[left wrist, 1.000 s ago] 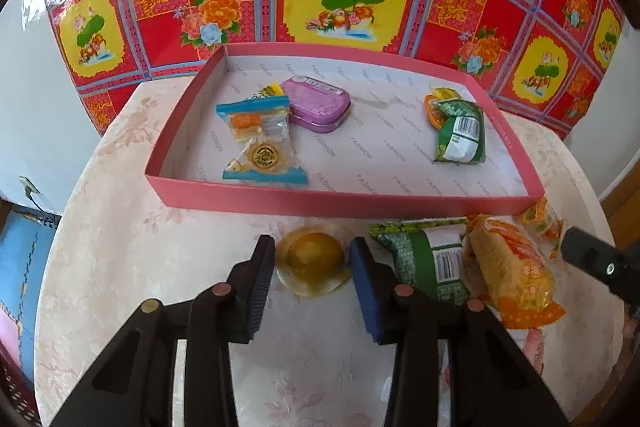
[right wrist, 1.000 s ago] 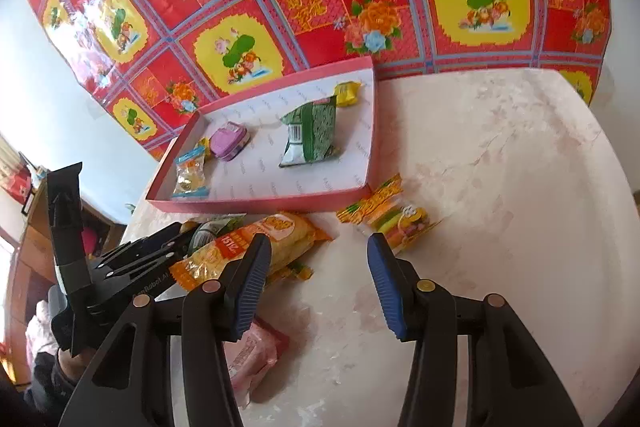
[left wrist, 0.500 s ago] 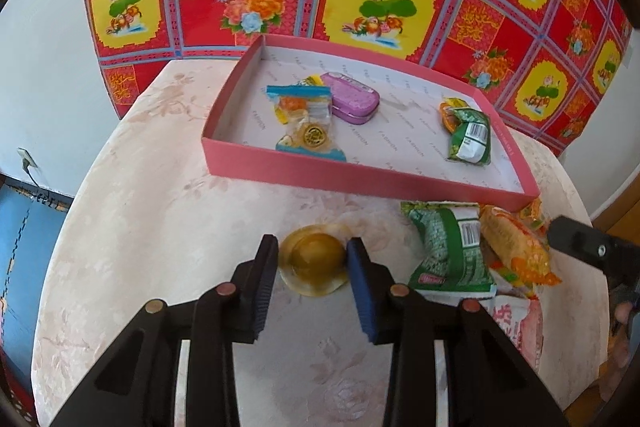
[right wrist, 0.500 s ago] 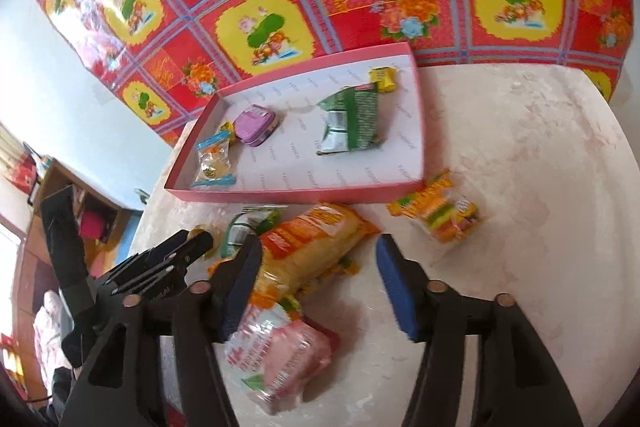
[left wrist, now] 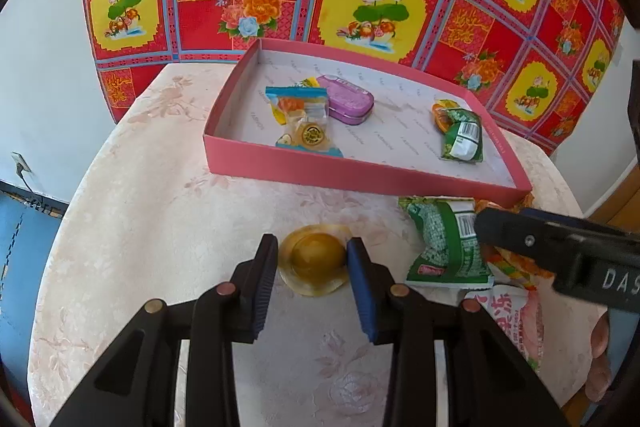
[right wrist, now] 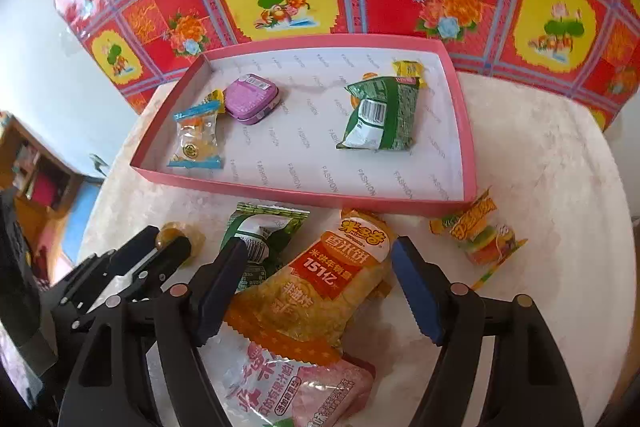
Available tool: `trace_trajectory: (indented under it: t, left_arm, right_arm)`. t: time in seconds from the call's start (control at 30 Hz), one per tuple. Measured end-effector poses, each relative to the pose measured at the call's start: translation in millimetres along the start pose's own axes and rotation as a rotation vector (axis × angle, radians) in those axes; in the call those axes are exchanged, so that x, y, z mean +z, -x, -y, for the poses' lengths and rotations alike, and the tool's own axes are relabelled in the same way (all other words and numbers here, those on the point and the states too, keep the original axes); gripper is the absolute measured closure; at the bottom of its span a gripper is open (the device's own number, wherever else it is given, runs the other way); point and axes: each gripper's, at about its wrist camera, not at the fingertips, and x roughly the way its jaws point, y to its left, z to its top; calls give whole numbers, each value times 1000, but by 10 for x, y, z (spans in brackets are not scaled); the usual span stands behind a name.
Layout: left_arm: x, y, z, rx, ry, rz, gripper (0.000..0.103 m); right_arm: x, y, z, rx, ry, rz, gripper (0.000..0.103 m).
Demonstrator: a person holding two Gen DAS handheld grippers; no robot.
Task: Organize snacks
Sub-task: 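Grasp the gold-lidded jelly cup with the left tool while the right tool grasps the yellow rice-cracker bag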
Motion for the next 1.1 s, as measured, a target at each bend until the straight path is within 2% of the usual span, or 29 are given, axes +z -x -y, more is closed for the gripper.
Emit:
trace_trajectory:
  t: [0.07,0.27,0.53,0.77,1.1]
  left_arm:
    - [0,1,-6,-1,-2,1,66]
    - [3,2,-13,-4,-1,-1,66]
    - [3,-2,8,9,-8,-3,65]
    - [11,-3,14,18,-7,-14,66]
    - [17,104,-28,29,25,-7,66]
  right_arm:
    - [-23,-13,96,31,-43,-19,38]
    - [-156,-9,321,40,-61,-35,55]
    - [-197,61,538,38,-68,-9,56]
    - [-248,83,572,68,-55,9,64]
    - [-304,200,605,106,-49,61,65]
